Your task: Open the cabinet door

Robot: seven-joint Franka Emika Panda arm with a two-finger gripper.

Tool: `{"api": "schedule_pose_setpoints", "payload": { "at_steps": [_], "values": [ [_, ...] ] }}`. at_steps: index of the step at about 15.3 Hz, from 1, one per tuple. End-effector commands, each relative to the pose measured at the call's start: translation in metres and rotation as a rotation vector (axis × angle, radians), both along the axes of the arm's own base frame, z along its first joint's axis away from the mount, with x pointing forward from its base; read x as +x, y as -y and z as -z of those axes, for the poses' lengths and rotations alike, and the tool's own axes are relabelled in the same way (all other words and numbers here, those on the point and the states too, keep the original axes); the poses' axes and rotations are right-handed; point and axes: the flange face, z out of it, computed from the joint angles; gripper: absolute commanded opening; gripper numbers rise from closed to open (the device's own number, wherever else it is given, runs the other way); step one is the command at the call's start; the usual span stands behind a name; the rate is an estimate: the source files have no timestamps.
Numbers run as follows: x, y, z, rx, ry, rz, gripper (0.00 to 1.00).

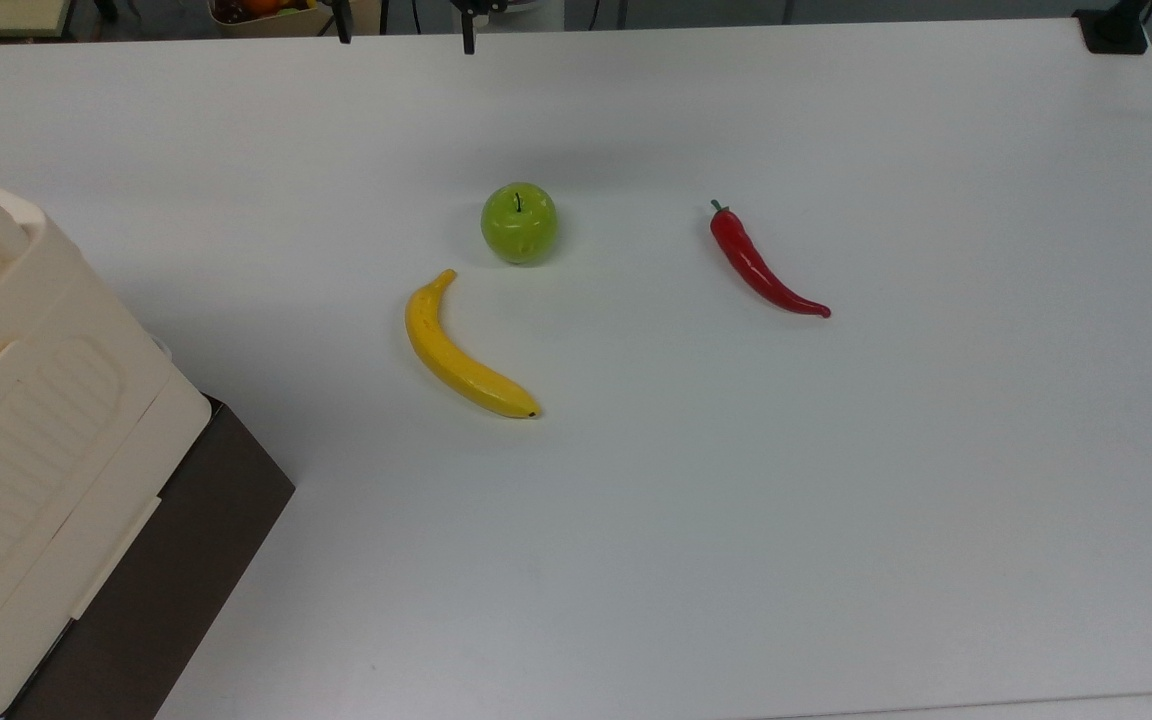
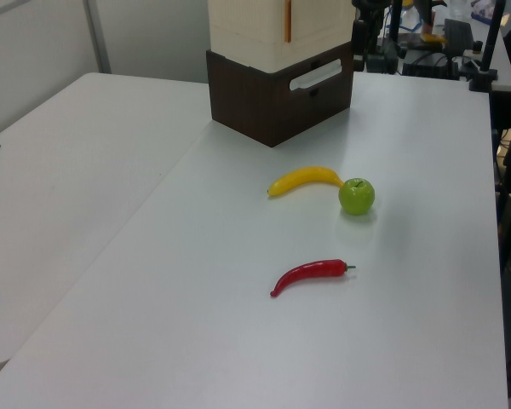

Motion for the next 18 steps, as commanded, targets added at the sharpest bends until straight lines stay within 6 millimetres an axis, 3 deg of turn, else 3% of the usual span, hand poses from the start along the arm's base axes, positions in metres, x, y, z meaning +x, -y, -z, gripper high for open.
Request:
{"api": "schedule_pose_setpoints", "payload": {
  "at_steps": [1,9,18],
  "values": [
    [-0.001,0.011,-0.004,-0.004,-0.020,-0.012,1.00],
    [0.005,0.025,-0.003,-0.020,-0.002,0.027,1.00],
    [0.054,0.095,-0.013,-0.080,0.203,0.350,1.00]
  ]
}}
